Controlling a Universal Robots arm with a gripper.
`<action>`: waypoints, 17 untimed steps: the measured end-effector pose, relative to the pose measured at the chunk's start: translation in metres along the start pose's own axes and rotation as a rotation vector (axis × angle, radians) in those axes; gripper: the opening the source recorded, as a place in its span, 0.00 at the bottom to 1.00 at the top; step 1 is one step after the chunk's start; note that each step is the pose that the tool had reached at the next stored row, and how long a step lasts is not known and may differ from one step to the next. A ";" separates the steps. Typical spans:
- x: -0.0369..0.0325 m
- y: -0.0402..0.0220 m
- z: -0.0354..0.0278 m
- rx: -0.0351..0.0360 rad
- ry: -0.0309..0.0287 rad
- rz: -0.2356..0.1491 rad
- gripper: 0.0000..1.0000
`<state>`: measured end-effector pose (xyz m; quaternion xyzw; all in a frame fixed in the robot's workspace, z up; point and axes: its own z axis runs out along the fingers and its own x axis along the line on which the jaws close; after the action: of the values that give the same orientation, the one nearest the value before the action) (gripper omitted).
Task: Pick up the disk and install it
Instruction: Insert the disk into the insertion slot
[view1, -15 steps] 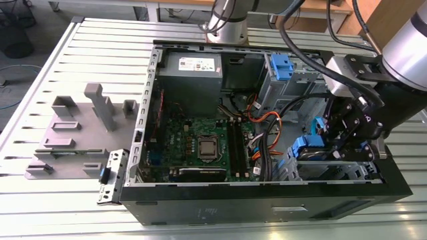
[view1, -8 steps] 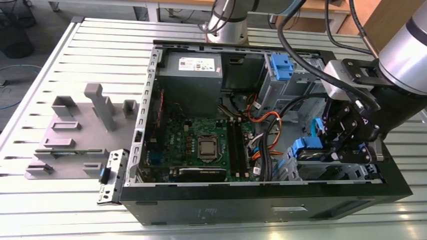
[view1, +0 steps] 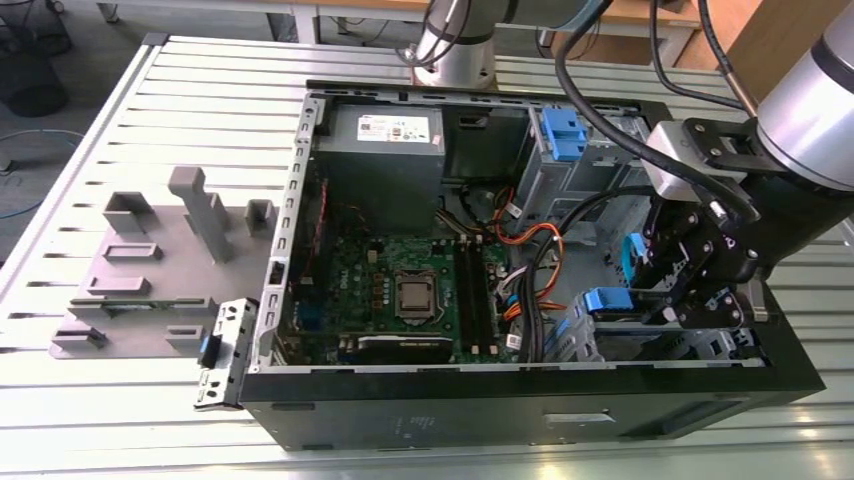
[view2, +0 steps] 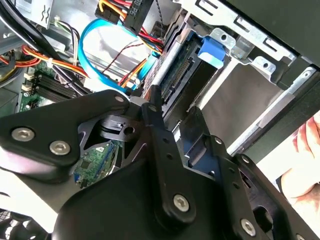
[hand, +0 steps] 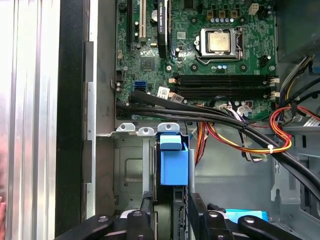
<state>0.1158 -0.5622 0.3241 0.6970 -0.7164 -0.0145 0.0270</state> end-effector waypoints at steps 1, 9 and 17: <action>0.0000 0.0000 -0.0001 0.0000 0.0001 0.000 0.42; 0.0001 0.0003 -0.0051 0.0000 0.0003 0.000 0.42; 0.0002 0.0006 -0.0090 0.0000 0.0002 0.000 0.42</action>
<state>0.1158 -0.5622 0.3332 0.6970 -0.7164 -0.0144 0.0271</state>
